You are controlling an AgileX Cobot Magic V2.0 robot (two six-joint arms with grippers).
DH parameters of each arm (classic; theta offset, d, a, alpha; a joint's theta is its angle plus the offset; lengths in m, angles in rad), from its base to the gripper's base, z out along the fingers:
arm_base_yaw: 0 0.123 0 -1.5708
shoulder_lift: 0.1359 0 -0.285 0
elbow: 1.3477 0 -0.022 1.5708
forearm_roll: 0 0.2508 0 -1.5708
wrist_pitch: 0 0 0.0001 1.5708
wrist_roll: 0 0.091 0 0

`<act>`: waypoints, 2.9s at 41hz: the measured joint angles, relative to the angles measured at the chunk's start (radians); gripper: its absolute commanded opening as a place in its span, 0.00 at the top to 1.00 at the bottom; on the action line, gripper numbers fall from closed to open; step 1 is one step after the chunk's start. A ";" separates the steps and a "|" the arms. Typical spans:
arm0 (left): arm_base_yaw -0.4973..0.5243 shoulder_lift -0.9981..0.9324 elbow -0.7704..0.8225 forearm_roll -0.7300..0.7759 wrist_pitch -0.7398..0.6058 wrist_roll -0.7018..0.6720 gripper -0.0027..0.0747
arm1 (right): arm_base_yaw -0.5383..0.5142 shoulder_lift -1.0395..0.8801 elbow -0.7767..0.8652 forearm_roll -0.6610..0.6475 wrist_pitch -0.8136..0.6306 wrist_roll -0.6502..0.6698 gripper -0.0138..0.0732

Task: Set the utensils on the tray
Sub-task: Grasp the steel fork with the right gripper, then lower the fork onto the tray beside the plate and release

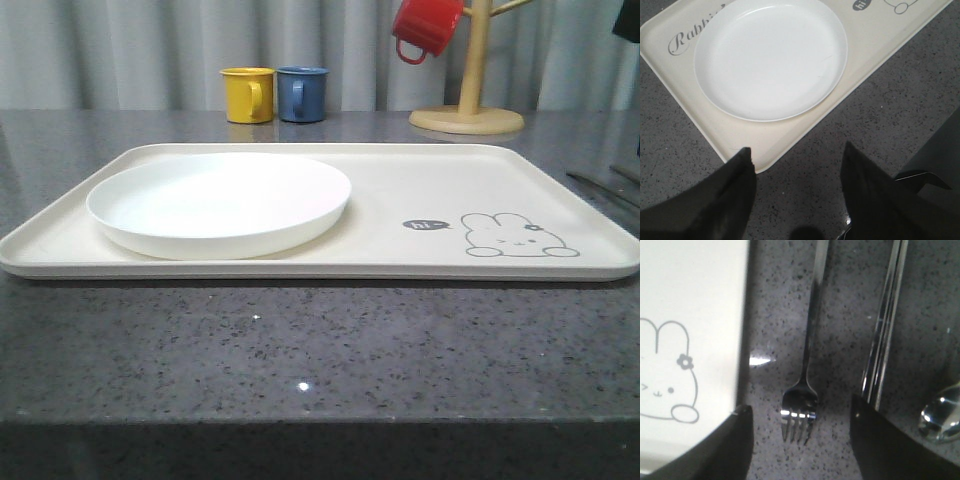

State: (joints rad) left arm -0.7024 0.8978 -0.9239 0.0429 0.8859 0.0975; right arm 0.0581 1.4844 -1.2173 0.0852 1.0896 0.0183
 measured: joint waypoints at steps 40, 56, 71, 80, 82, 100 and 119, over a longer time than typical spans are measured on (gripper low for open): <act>0.000 0.000 0.000 0.000 0.000 0.000 0.49 | 0.000 0.229 -0.106 -0.028 -0.008 -0.002 0.81; 0.000 0.000 0.000 -0.002 0.000 0.000 0.49 | 0.130 0.173 -0.266 0.005 0.131 -0.002 0.81; 0.000 0.000 0.000 -0.002 0.000 0.000 0.49 | 0.387 0.274 -0.379 -0.008 0.132 0.310 0.80; 0.000 0.000 0.000 -0.002 0.000 0.000 0.49 | 0.394 0.351 -0.379 -0.015 0.078 0.463 0.80; 0.000 0.000 0.000 -0.002 0.000 0.000 0.49 | 0.394 0.363 -0.379 -0.015 0.070 0.480 0.80; 0.000 0.000 0.000 -0.002 0.000 0.000 0.49 | 0.394 0.398 -0.379 -0.004 0.042 0.513 0.49; 0.000 0.000 0.000 -0.002 0.000 0.000 0.49 | 0.386 0.199 -0.364 -0.187 0.134 0.364 0.50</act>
State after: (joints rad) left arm -0.7024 0.8978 -0.9239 0.0412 0.8859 0.0975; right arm 0.4443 1.6835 -1.5809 -0.1021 1.2236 0.3828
